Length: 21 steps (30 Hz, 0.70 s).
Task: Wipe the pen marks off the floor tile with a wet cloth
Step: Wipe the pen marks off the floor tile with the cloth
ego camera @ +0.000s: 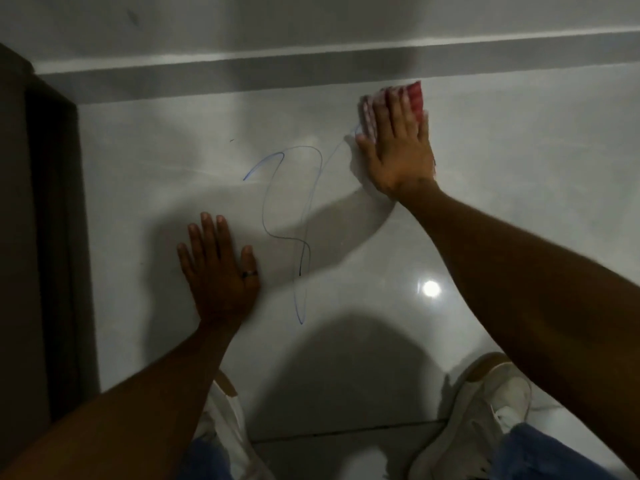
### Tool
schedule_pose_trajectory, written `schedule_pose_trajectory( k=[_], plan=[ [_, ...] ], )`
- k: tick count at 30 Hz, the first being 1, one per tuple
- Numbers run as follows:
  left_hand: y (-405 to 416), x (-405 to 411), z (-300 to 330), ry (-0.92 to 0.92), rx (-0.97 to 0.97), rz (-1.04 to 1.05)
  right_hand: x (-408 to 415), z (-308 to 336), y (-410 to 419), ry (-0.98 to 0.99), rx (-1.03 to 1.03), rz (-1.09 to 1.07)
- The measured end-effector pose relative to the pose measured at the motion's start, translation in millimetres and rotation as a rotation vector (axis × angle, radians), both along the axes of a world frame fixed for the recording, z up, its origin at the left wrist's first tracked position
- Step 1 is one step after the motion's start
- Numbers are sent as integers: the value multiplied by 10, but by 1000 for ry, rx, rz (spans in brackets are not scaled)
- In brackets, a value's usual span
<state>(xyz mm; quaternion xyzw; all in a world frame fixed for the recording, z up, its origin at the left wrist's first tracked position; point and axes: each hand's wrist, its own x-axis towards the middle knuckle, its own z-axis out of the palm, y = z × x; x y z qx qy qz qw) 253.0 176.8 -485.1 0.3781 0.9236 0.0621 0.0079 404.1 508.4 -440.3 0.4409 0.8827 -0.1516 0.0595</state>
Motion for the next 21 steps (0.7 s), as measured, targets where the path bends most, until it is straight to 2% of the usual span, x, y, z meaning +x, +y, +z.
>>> schedule_pose_trajectory(
  k=[2, 4, 7, 11, 13, 15, 17, 21],
  plan=[
    [-7, -4, -21, 17, 8, -11, -314, 55, -22, 4, -17, -151],
    [-5, -14, -43, 32, 12, -21, -514, 103, -143, -3, -29, -136],
    [-25, -16, -59, 51, 13, -21, -571, 149, -523, 4, -40, 123],
    [-37, -26, -57, 13, 10, -23, -143, 78, -1127, 22, -8, 421],
    [-42, -29, -53, 5, 3, -17, 116, -33, -1133, 33, 33, 633],
    [-37, -15, -36, 4, 0, -12, 192, -90, -857, 64, 55, 704],
    [-27, -9, -25, 4, -3, -6, 119, -83, -523, 77, 49, 556],
    [-11, -14, -15, 16, 4, -8, -197, -50, -128, 18, 53, 60]
  ],
)
